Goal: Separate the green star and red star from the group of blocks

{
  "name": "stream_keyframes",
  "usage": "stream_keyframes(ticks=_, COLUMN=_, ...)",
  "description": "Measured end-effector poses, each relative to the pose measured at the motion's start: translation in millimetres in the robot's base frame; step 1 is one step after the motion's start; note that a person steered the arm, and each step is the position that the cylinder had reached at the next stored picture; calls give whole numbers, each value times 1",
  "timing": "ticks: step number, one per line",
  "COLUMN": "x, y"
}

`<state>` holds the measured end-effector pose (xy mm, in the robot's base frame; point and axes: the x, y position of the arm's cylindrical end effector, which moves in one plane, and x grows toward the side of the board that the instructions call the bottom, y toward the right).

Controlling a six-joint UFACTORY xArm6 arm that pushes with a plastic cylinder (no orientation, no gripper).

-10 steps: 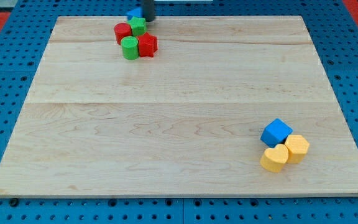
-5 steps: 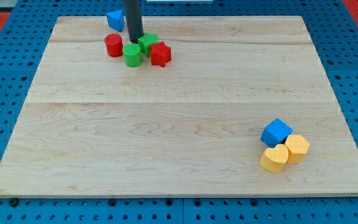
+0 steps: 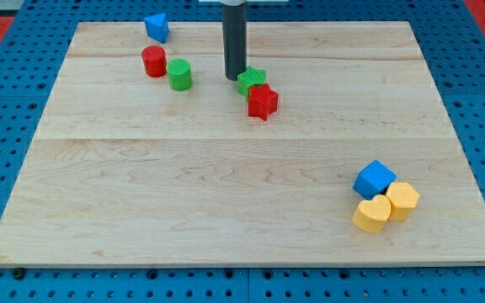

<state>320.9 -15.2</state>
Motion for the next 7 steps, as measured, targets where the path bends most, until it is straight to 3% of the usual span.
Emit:
stream_keyframes(ticks=2, x=38, y=-9)
stream_keyframes(ticks=6, x=43, y=56)
stream_keyframes(ticks=7, x=44, y=95)
